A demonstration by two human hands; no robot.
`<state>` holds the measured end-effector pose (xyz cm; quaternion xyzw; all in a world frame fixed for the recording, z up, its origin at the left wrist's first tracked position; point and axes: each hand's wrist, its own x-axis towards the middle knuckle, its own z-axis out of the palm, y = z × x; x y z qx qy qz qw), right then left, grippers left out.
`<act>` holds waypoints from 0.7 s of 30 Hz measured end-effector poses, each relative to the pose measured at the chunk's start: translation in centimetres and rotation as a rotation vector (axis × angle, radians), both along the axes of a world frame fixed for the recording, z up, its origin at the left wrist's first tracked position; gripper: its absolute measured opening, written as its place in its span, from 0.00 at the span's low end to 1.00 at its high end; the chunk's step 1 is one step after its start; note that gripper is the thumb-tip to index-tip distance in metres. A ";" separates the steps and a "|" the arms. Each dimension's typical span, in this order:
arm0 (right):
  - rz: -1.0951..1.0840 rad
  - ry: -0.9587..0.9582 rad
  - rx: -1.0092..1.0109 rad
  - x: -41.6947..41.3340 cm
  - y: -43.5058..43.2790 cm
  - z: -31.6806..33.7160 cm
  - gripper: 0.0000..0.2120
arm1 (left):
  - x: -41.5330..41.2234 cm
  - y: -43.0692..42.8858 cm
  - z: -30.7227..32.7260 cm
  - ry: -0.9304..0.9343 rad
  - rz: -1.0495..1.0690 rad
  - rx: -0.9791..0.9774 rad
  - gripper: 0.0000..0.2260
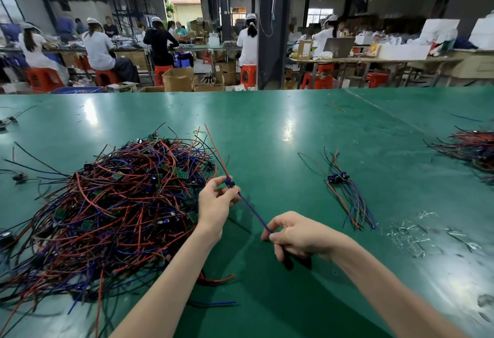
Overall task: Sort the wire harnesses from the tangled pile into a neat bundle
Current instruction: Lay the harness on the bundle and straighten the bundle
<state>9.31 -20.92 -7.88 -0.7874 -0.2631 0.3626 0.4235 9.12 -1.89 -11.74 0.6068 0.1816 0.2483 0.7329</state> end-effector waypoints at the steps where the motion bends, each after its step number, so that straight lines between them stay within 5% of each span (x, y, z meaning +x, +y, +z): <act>1: -0.024 0.007 0.000 0.0 0.0 0.0 0.07 | 0.0 0.0 0.0 0.001 0.003 -0.008 0.11; 21: 0.062 0.057 -0.020 -0.4 -0.6 0.9 0.08 | -0.6 -0.4 0.2 -0.002 -0.040 0.059 0.09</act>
